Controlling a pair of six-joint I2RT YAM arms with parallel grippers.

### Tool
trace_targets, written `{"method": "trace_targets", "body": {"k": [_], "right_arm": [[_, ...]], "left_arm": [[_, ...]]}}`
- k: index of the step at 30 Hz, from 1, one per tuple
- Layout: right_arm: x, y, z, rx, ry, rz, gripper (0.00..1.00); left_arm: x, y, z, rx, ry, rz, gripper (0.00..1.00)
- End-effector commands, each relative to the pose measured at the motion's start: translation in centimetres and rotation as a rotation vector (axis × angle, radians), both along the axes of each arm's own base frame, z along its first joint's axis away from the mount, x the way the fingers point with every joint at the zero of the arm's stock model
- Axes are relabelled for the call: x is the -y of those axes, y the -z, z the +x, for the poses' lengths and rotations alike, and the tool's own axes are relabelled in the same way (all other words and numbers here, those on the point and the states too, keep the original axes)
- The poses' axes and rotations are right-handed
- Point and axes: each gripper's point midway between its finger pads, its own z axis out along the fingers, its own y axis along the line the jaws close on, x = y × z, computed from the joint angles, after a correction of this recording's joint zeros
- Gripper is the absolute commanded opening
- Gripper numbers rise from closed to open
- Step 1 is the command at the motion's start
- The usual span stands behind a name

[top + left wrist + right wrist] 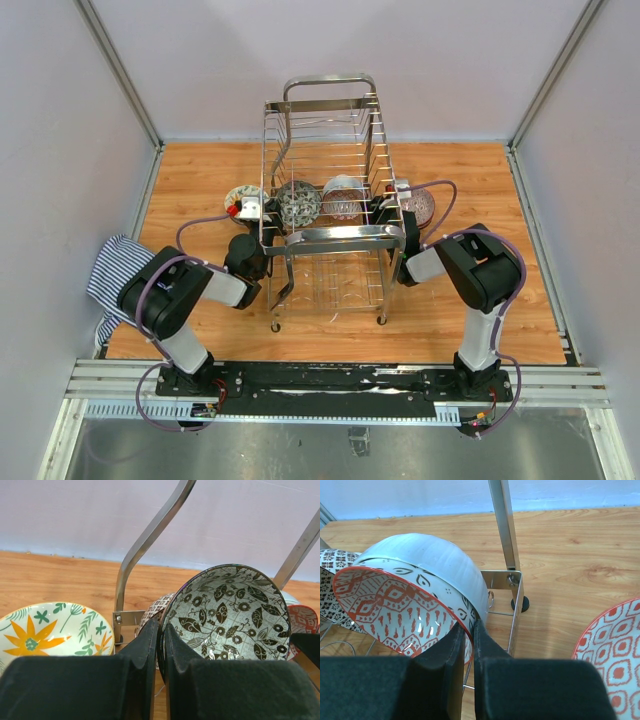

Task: Unload the bowls from the dish rack
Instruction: Place the bowl with the bowl.

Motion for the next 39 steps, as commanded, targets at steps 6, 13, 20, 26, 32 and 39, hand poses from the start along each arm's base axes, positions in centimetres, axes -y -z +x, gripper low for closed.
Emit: {"method": "trace_targets", "body": {"k": [6, 13, 20, 26, 32, 39], "right_arm": [[-1.2, -8.8, -0.1, 0.180, -0.068, 0.203, 0.01], [-0.6, -9.1, -0.3, 0.198, -0.048, 0.202, 0.01], [-0.5, -10.6, 0.0, 0.298, -0.041, 0.213, 0.01], [-1.1, -10.6, 0.3, 0.318, -0.062, 0.192, 0.01], [-1.0, -11.0, 0.4, 0.344, -0.062, 0.169, 0.01], [-1.1, -11.6, 0.3, 0.363, -0.065, 0.162, 0.01]], "left_arm": [[-0.1, -3.5, -0.7, 0.083, -0.004, -0.053, 0.00], [-0.3, -3.5, -1.0, 0.074, -0.010, -0.051, 0.01], [-0.6, -3.6, -1.2, 0.071, -0.020, -0.047, 0.01], [-0.8, -3.6, -1.2, 0.072, -0.027, -0.039, 0.00], [-0.8, -3.8, -1.2, 0.076, -0.032, -0.038, 0.00], [-1.0, -3.8, -1.2, 0.076, -0.041, -0.031, 0.00]]}}
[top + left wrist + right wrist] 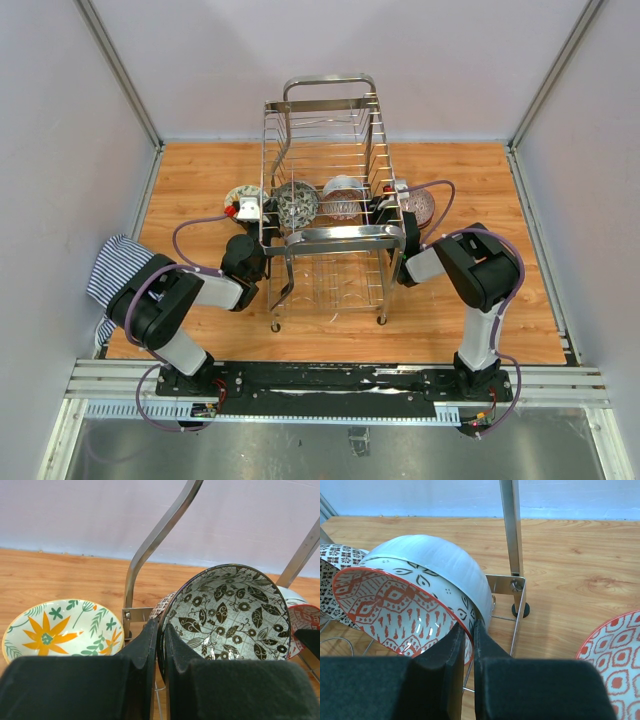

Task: Unload the bowls from the dish rack
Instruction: Place the bowl with the bowl.

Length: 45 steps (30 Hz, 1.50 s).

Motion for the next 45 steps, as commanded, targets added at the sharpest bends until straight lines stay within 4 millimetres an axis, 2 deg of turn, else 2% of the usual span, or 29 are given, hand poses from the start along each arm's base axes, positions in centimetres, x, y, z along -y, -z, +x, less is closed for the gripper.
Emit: {"method": "trace_targets", "body": {"k": [1, 9, 18, 38, 45], "right_arm": [[-0.8, -11.5, 0.3, 0.328, -0.050, 0.194, 0.01], [-0.9, -12.8, 0.3, 0.365, -0.055, 0.183, 0.01], [-0.8, -13.4, 0.0, 0.401, -0.059, 0.132, 0.01], [-1.0, -14.4, -0.4, 0.439, -0.076, 0.102, 0.01], [-0.8, -16.0, -1.1, 0.476, -0.086, 0.106, 0.01]], "left_arm": [[-0.3, -3.5, -0.5, 0.100, -0.016, -0.055, 0.00], [-0.4, -3.6, -0.5, 0.101, -0.023, -0.049, 0.00], [-0.6, -4.1, -0.5, 0.104, -0.036, -0.047, 0.00], [-0.8, -3.6, -0.5, 0.087, -0.055, -0.034, 0.01], [-0.9, -3.8, -0.5, 0.089, -0.063, -0.034, 0.01]]}}
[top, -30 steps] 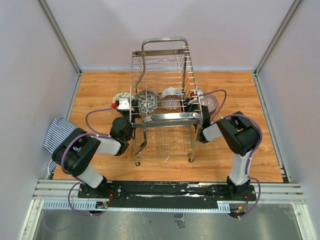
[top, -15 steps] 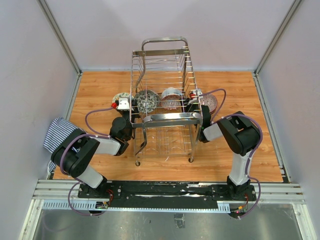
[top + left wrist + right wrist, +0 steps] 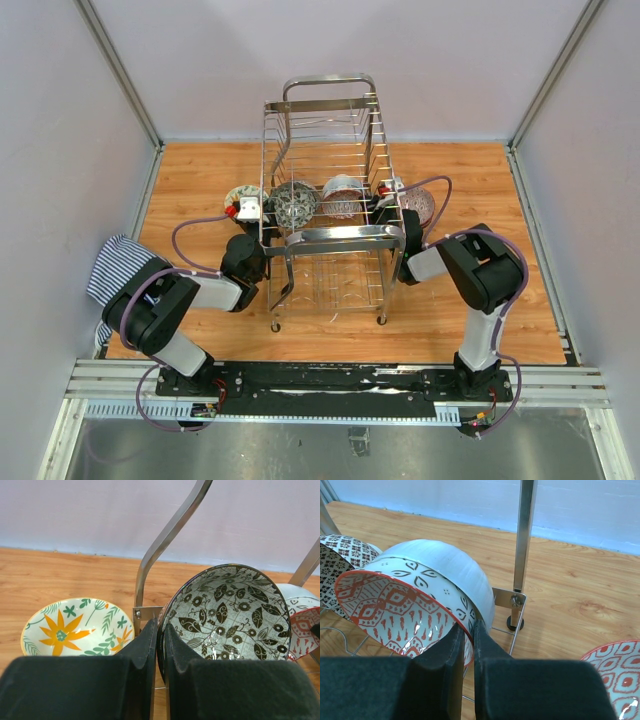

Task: Unload the bowls from the dish rack
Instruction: Place the bowl with the bowl.

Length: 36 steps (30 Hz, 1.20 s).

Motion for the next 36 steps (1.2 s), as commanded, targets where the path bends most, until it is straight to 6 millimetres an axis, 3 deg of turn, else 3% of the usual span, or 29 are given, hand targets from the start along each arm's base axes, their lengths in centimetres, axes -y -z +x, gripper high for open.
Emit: {"method": "trace_targets", "body": {"k": [1, 26, 36], "right_arm": [[-0.6, -15.1, -1.4, 0.390, -0.066, 0.223, 0.01], [-0.9, -16.6, -2.3, 0.421, -0.098, 0.230, 0.01], [-0.8, -14.9, -1.8, 0.383, -0.082, 0.224, 0.01]], "left_arm": [[-0.2, -3.8, -0.3, 0.106, -0.017, -0.067, 0.01], [-0.3, -3.6, -0.3, 0.089, -0.028, -0.070, 0.00], [-2.1, -3.9, -0.6, 0.075, -0.115, -0.058, 0.01]]}}
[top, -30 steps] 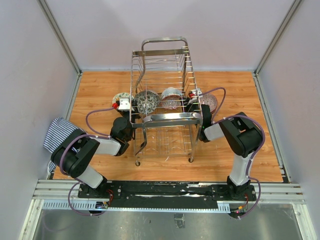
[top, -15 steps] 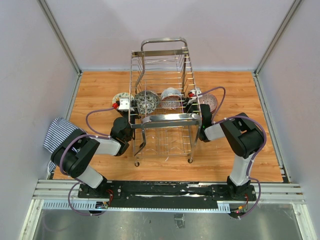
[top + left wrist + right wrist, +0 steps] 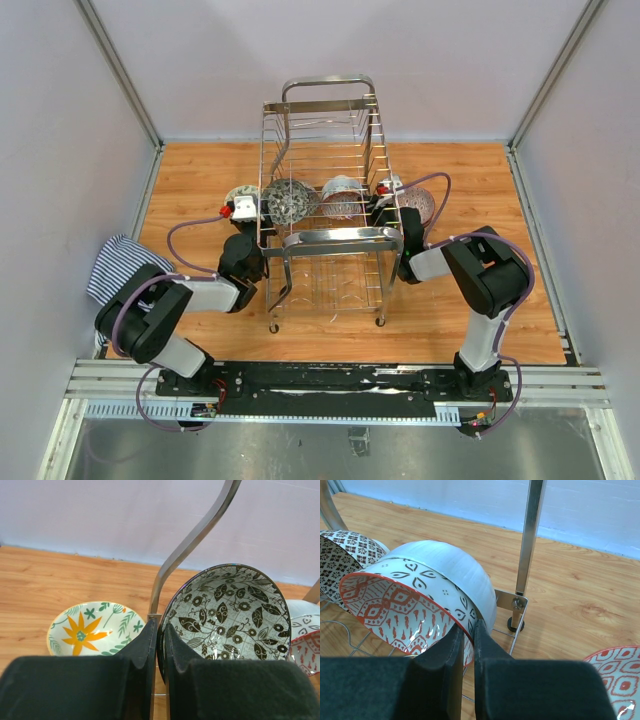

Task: Unload the bowls from the dish rack
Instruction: Place the bowl with the bowl.

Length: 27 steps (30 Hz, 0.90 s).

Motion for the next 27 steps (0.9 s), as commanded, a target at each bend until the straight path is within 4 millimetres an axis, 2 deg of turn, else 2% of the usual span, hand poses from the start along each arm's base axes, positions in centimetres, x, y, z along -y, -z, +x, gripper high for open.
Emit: {"method": "trace_targets", "body": {"k": [1, 13, 27], "right_arm": [[-0.4, -14.2, -1.2, 0.377, -0.049, 0.267, 0.01], [-0.4, -11.1, -1.2, 0.281, -0.044, 0.269, 0.02], [-0.2, -8.5, -1.3, 0.165, -0.029, 0.252, 0.11]], "left_arm": [[-0.8, -2.8, -0.3, 0.060, -0.053, -0.041, 0.01], [-1.6, -2.7, -0.3, 0.020, -0.101, -0.047, 0.01], [-2.5, -2.4, -0.5, -0.018, -0.147, -0.057, 0.01]]}}
